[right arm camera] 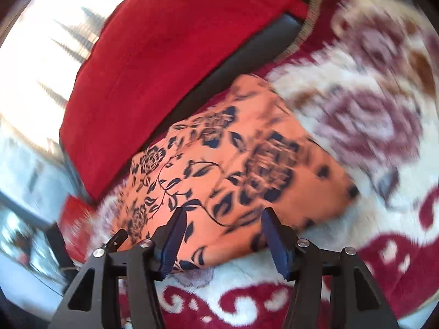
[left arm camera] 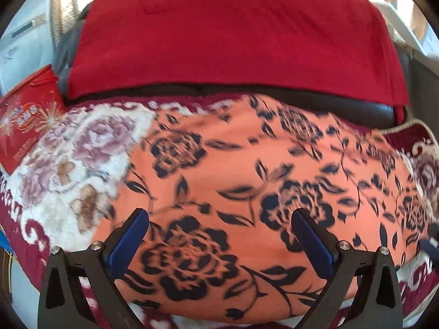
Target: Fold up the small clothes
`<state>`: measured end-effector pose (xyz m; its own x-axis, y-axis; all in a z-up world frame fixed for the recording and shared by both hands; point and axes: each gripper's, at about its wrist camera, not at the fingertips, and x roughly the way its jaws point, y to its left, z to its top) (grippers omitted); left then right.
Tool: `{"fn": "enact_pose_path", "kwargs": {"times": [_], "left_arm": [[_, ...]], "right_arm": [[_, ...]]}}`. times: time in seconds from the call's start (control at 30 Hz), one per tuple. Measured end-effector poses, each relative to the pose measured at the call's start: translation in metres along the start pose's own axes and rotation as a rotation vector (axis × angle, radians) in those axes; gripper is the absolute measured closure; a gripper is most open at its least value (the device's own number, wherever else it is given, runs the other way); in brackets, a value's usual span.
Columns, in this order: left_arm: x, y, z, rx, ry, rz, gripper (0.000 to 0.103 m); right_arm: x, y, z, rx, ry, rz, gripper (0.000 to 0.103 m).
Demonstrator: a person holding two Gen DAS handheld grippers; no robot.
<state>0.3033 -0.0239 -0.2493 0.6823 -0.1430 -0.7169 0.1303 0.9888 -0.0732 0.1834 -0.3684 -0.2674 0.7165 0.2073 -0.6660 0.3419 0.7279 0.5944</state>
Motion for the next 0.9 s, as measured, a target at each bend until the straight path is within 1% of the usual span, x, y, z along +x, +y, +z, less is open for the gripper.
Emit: {"fn": "enact_pose_path", "kwargs": {"times": [0.07, 0.23, 0.33, 0.4, 0.53, 0.67, 0.77, 0.8, 0.83, 0.9], "left_arm": [[-0.001, 0.005, 0.003, 0.003, -0.010, 0.027, 0.000], [0.010, 0.022, 0.003, -0.024, 0.037, 0.057, 0.000], [0.015, 0.032, 0.004, -0.026, 0.060, 0.080, 0.000], [0.022, 0.035, 0.003, -0.017, 0.084, 0.096, 0.000], [0.034, 0.035, 0.002, -0.007, 0.131, 0.065, 0.000], [0.034, 0.039, 0.005, -0.020, 0.139, 0.038, 0.000], [0.031, 0.050, 0.010, -0.045, 0.122, 0.034, 0.000], [0.030, 0.055, 0.012, -0.055, 0.113, 0.043, 0.000], [0.029, 0.064, 0.013, -0.072, 0.106, 0.058, 0.000], [0.028, 0.082, 0.014, -0.113, 0.100, 0.085, 0.000]], "right_arm": [[-0.001, -0.014, 0.001, 0.073, 0.018, 0.034, 0.042], [0.002, -0.037, 0.001, 0.217, 0.036, 0.074, 0.042], [-0.003, -0.040, -0.009, 0.229, 0.054, 0.068, 0.039], [-0.003, -0.048, -0.014, 0.264, 0.050, 0.061, 0.039], [0.012, -0.063, -0.008, 0.360, 0.031, 0.101, 0.038], [0.026, -0.064, 0.004, 0.394, -0.021, 0.146, 0.038], [0.035, -0.065, 0.013, 0.410, -0.049, 0.147, 0.039], [0.037, -0.063, 0.016, 0.409, -0.063, 0.143, 0.042], [0.038, -0.062, 0.019, 0.405, -0.068, 0.132, 0.051], [0.043, -0.057, 0.023, 0.392, -0.066, 0.098, 0.076]]}}
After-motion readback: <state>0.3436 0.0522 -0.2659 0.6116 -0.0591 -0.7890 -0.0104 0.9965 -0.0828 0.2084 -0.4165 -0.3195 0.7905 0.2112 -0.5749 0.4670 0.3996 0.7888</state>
